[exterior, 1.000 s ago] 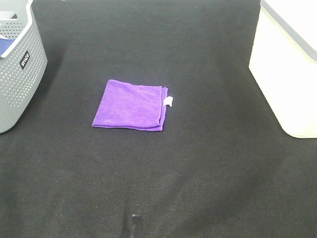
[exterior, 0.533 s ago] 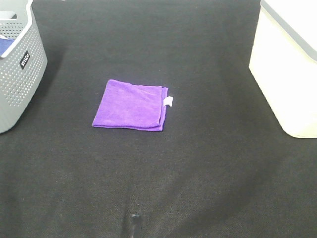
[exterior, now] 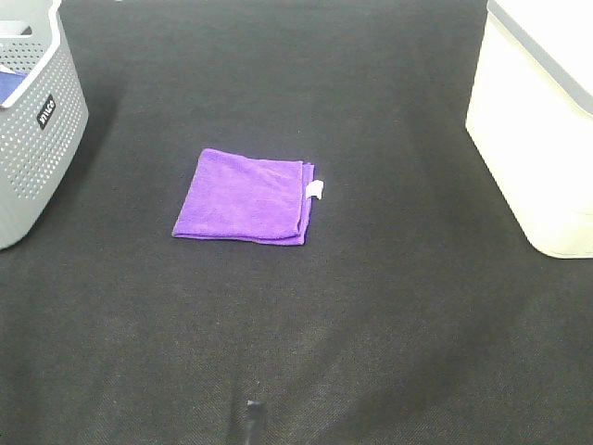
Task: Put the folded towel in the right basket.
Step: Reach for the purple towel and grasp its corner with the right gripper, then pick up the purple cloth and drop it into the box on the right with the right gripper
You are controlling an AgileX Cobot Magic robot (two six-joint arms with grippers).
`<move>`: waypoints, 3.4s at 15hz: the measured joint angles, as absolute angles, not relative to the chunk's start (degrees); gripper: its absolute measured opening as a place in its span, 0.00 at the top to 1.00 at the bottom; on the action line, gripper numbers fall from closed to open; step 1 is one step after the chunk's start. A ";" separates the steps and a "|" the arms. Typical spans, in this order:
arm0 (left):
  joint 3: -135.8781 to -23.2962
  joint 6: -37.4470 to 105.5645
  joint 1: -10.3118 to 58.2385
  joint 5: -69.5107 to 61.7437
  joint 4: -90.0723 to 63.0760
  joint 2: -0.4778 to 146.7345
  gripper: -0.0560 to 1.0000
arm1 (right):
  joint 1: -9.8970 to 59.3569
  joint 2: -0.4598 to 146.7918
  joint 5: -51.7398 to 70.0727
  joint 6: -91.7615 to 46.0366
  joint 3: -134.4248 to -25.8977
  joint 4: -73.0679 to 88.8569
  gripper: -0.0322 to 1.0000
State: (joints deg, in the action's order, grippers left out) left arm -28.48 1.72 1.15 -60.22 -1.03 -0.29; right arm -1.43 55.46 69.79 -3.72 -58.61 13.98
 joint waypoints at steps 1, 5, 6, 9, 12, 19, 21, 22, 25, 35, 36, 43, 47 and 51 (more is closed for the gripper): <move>-28.48 1.66 1.15 -60.22 -1.03 -0.29 0.01 | -1.43 58.50 70.07 -4.01 -60.33 15.70 0.04; -28.48 1.60 1.15 -60.22 -1.03 -0.29 0.01 | 4.01 76.03 67.55 -4.41 -71.28 23.32 0.05; -28.48 1.60 1.15 -60.22 -1.03 -0.29 0.01 | 7.96 80.10 66.52 -4.01 -73.57 23.15 0.05; -28.48 1.60 1.15 -60.22 -1.03 -0.29 0.01 | 15.07 87.89 63.71 -2.46 -77.41 23.61 0.05; -28.48 1.60 1.15 -60.22 -0.92 -0.29 0.01 | 18.45 96.83 59.53 -2.58 -80.16 27.16 0.05; -28.48 1.60 1.15 -60.22 -0.40 -0.29 0.01 | 18.51 120.26 49.39 -7.56 -93.45 35.64 0.05; -28.48 1.60 1.15 -60.22 -0.34 -0.29 0.01 | 18.51 127.14 48.82 -7.56 -96.66 35.64 0.05; -28.48 1.60 1.15 -60.22 -0.34 -0.29 0.01 | 18.51 129.89 48.82 -7.56 -98.32 35.64 0.05; -28.48 1.60 1.15 -60.22 -0.34 -0.29 0.01 | 18.51 135.16 48.82 -7.56 -102.67 35.64 0.05; -28.48 1.60 1.15 -60.22 0.00 -0.29 0.01 | 20.74 143.30 47.38 -6.36 -110.70 38.16 0.07; -28.48 1.60 1.15 -60.22 0.00 -0.29 0.01 | 20.74 143.30 47.38 -6.36 -110.70 38.16 0.07; -28.48 1.60 1.15 -60.22 0.00 -0.29 0.01 | 26.99 147.36 42.40 -4.41 -115.22 35.35 0.45; -28.48 1.60 1.15 -60.22 0.00 -0.29 0.01 | 27.10 147.77 43.66 -2.46 -117.28 31.05 0.86; -28.48 1.60 1.15 -60.22 0.00 -0.29 0.01 | 27.22 147.14 52.25 -1.55 -121.64 25.78 0.86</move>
State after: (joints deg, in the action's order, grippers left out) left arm -28.48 1.60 1.15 -60.22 0.00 -0.29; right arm 27.22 147.14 52.25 -1.55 -121.64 25.78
